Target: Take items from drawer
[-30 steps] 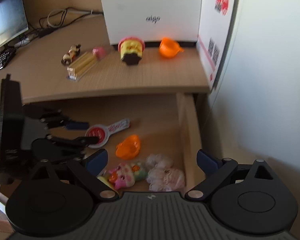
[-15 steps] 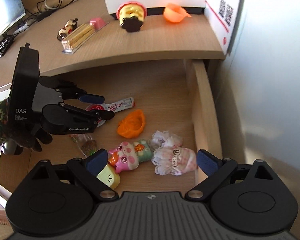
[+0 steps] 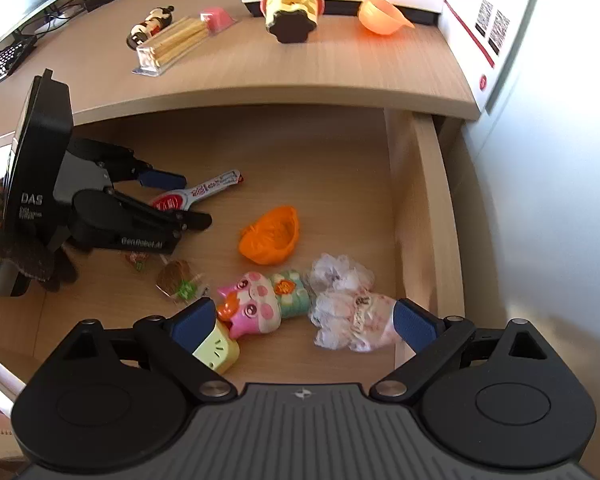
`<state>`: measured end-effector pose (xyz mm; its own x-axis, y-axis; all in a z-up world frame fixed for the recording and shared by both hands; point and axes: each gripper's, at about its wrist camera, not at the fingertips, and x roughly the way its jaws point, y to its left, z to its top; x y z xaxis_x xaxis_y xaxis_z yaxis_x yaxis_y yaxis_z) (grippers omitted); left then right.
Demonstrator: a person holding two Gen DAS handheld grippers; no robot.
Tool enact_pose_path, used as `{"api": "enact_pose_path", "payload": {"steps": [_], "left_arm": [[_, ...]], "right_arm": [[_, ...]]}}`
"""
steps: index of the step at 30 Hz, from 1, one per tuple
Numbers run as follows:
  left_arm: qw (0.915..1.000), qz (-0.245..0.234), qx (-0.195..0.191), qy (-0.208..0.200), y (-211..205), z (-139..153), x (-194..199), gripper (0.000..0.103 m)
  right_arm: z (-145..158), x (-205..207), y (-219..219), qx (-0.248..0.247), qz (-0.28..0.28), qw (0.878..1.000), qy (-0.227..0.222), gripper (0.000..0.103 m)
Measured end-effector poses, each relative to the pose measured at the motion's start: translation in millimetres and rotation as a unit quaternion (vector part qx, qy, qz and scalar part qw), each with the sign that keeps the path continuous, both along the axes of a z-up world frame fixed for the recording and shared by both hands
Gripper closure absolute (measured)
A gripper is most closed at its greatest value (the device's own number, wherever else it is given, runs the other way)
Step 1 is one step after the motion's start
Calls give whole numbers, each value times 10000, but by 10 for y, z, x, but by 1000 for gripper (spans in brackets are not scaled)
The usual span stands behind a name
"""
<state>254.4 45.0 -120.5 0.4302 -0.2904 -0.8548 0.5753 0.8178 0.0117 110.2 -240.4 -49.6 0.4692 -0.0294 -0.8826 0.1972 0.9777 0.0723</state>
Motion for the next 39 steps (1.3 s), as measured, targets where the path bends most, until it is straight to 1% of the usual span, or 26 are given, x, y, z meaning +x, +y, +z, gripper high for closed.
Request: {"api": "enact_pose_path", "payload": {"steps": [2, 4, 7, 9, 10, 11, 12, 14, 16, 17, 18, 19, 23, 26, 29, 30, 32, 35, 37, 39], "left_arm": [[9998, 146, 78, 131, -4, 15, -28, 46], [9991, 321, 45, 280, 78, 19, -35, 47], [9951, 649, -243, 703, 229, 57, -51, 47], [9925, 859, -332, 801, 325, 140, -119, 51], [9917, 946, -361, 790, 357, 190, -158, 76], [9905, 1035, -432, 798, 403, 248, -174, 89], [9884, 1129, -533, 861, 478, 300, -196, 88], [9861, 1244, -684, 863, 550, 407, -252, 90], [9864, 1289, -680, 766, 605, 477, -327, 91], [9860, 1332, -686, 731, 626, 494, -360, 91], [9853, 1382, -706, 712, 656, 512, -391, 91], [9845, 1425, -751, 699, 682, 527, -423, 91], [9839, 1440, -865, 610, 760, 650, -570, 92], [9845, 1338, -1022, 497, 776, 843, -712, 93], [9872, 1146, -1083, 221, 733, 1087, -876, 93], [9879, 1091, -1100, 121, 628, 1143, -905, 93], [9874, 1036, -1194, -79, 683, 1326, -1000, 93], [9854, 1009, -1333, -327, 673, 1487, -1061, 93], [9871, 891, -1297, -309, 672, 1494, -1071, 93], [9899, 845, -1135, -105, 632, 1371, -1024, 93]], "right_arm": [[-9, 91, -4, -11, 47, 10000, -70, 7], [-58, 232, 2, -28, 106, 9999, -95, 7], [-219, 505, 24, -201, 198, 9996, -5, 7], [-362, 695, 33, -273, 273, 9991, 151, 10], [-427, 775, 43, -282, 322, 9988, 234, 10], [-489, 847, 58, -275, 394, 9984, 305, 10], [-543, 907, 77, -265, 453, 9979, 368, 10], [-645, 1008, 113, -341, 523, 9968, 491, 17], [-723, 1079, 136, -431, 526, 9956, 644, 38], [-743, 1094, 137, -382, 536, 9953, 707, 44], [-731, 1093, 129, -308, 505, 9957, 708, 52], [-717, 1087, 127, -282, 487, 9956, 755, 53], [-535, 932, 141, -324, 399, 9968, 608, 53], [-310, 734, 171, -261, 349, 9981, 425, 53], [-28, 487, 237, -258, 409, 9987, 164, 53], [70, 411, 253, -275, 406, 9988, 61, 53], [273, 282, 255, -276, 313, 9990, -172, 53], [545, 126, 244, -231, 108, 9982, -550, 53], [689, 63, 236, -279, 46, 9969, -730, 53], [770, 106, 267, -367, 15, 9962, -789, 53]]}}
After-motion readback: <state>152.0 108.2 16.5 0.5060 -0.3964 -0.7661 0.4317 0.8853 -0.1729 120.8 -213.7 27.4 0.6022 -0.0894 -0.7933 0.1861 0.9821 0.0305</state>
